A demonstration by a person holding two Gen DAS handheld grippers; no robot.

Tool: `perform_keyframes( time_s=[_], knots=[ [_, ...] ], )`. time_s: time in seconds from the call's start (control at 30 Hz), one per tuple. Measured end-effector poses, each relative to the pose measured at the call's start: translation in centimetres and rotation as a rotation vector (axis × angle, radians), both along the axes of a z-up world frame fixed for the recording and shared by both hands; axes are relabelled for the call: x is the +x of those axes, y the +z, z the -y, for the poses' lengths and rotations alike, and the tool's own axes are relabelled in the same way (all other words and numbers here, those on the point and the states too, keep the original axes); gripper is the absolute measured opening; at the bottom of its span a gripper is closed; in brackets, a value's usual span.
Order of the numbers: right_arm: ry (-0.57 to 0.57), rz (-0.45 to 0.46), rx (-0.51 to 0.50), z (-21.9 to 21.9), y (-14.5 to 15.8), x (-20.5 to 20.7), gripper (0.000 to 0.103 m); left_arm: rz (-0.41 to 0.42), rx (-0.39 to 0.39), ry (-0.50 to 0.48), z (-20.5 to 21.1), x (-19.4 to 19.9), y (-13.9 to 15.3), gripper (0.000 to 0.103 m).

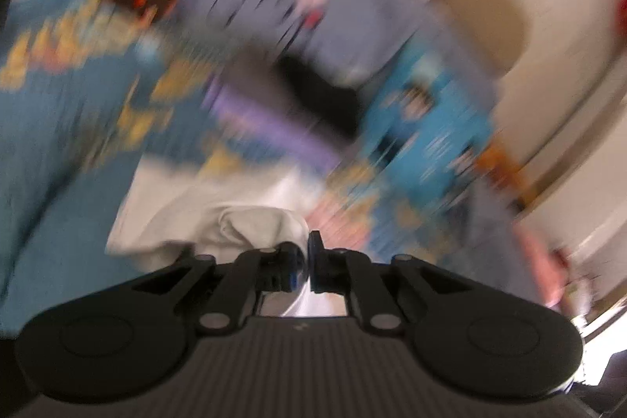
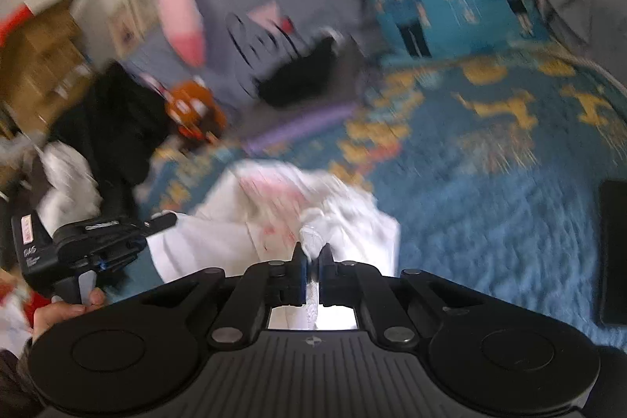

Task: Fold clothes
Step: 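Regrasp the T-shirt hem with both grippers and flick it flat onto the quilt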

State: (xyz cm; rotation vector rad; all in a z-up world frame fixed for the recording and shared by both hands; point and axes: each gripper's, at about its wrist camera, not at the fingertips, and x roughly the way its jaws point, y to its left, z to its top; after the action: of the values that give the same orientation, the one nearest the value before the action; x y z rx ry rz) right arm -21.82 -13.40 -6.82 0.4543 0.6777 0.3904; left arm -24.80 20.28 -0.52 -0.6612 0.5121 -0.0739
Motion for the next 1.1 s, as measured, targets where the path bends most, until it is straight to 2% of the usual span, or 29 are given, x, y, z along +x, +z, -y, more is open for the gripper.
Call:
perform_keyframes(
  time_s=[0.17,0.47,0.57,0.67,0.77,0.87,0.93,1.0,1.03,1.1],
  knots=[
    [0.042,0.151,0.162,1.3,6.8,0.1,0.004,0.076,0.063,0.008,-1.3,1.0,7.8,0.006],
    [-0.014,0.173,0.176,2.6,14.1,6.4,0.004,0.187,0.182,0.026,-3.5,3.5,21.3,0.006],
    [-0.081,0.164,0.131,3.3,15.4,10.4,0.004,0.130,0.254,0.072,-4.0,9.2,20.7,0.006],
    [-0.120,0.199,0.097,3.7,17.4,13.0,0.004,0.130,0.291,0.120,-4.2,13.4,20.9,0.006],
    [-0.146,0.237,0.069,4.0,19.3,14.8,0.004,0.170,0.312,0.156,-4.7,15.4,22.5,0.006],
    [-0.131,0.262,0.076,4.5,19.5,14.2,0.004,0.203,0.311,0.181,-5.3,15.2,23.0,0.006],
    [-0.111,0.238,0.058,4.6,18.0,13.2,0.004,0.197,0.336,0.177,-5.3,14.2,22.0,0.007],
    [-0.090,0.183,0.015,4.4,15.3,12.1,0.004,0.146,0.374,0.156,-4.9,12.6,19.2,0.008],
    [-0.081,0.147,-0.016,4.3,13.6,11.7,0.004,0.097,0.395,0.139,-4.6,12.0,17.1,0.008],
    [-0.074,0.011,-0.077,3.9,8.4,11.0,0.004,-0.039,0.406,0.099,-4.1,11.5,12.0,0.010]
  ],
)
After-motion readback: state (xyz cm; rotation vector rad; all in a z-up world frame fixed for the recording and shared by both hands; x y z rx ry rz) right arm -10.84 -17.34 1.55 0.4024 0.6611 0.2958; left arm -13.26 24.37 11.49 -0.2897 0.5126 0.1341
